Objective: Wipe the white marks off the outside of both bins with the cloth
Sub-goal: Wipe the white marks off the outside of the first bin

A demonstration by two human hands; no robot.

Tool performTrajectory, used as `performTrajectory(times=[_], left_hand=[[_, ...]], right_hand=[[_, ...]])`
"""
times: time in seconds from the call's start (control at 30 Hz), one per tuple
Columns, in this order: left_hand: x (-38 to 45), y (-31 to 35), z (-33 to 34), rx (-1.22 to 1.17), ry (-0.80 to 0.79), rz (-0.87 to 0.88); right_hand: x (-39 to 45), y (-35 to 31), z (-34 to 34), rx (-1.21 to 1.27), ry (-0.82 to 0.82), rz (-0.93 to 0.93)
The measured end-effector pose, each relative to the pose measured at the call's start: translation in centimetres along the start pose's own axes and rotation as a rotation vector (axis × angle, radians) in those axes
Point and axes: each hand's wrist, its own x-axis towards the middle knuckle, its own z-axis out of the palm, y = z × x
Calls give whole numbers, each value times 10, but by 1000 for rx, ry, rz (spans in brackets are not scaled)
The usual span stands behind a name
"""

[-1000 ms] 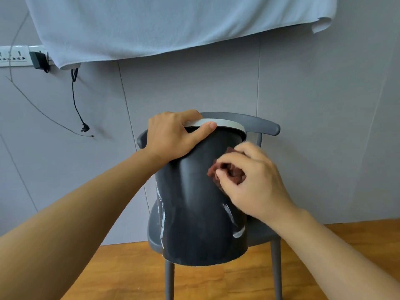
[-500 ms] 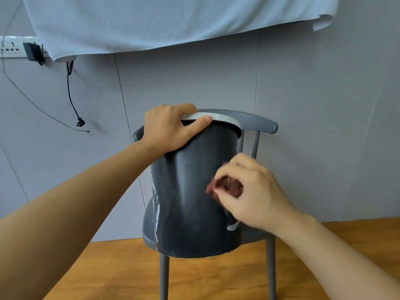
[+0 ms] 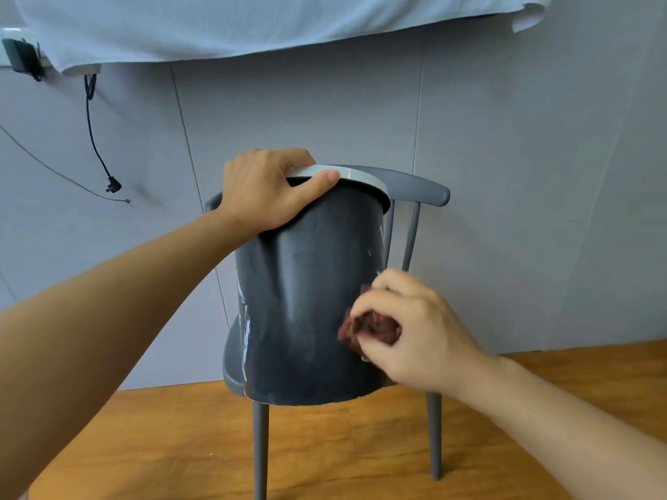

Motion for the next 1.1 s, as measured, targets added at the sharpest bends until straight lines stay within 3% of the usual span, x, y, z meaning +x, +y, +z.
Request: performTrajectory(times=[0.1,0.17,0.4,0.5,0.63,0.7,0.93,1.0,1.1], left_hand=[[1,1,0,-4,-15,6],[2,0,0,-5,-24,3],[-1,-6,-1,-20,-3,-14],[-2,-6,-4,-23,-10,-20],[-4,-7,-6,-27,-15,-29],[-4,-10,-7,-24,-16,-50],[-6,-20,-8,-58,-9,-74],[-7,-19,-10,-77,-10,-77],[-9,-20,-12,-114,-8,-80]], right_hand=[[30,6,-2,29,223,115],[38,7,-1,19,275,150],[-22,2,11,-71,-88,-155],[2,9,5,-79,10,-121],[48,19,-2,5,283,96],[44,20,1,16,273,105],[-26,11,15,-23,-68,-124],[-12,15,10,-14,-39,-107],[26,23,6,22,162,17]])
